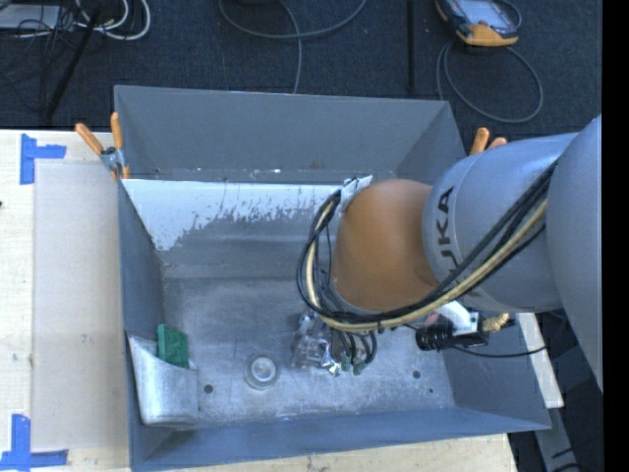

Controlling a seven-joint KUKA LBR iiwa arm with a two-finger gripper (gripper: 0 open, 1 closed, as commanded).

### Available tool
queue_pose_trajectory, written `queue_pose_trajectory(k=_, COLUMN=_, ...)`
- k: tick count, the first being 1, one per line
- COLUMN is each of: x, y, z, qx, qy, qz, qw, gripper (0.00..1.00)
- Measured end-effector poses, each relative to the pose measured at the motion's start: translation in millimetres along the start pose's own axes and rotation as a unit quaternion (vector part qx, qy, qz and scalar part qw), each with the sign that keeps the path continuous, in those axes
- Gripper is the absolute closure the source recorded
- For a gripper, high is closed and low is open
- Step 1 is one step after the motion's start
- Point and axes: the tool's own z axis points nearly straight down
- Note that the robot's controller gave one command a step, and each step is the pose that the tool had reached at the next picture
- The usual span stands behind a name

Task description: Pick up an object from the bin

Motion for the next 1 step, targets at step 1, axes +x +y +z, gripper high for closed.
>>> queue_pose_trajectory(k=1, x=0.2, y=-0.3, z=0.1, qx=0.002, qy=0.0034, qz=0.001, qw=1.0000, gripper=1.00)
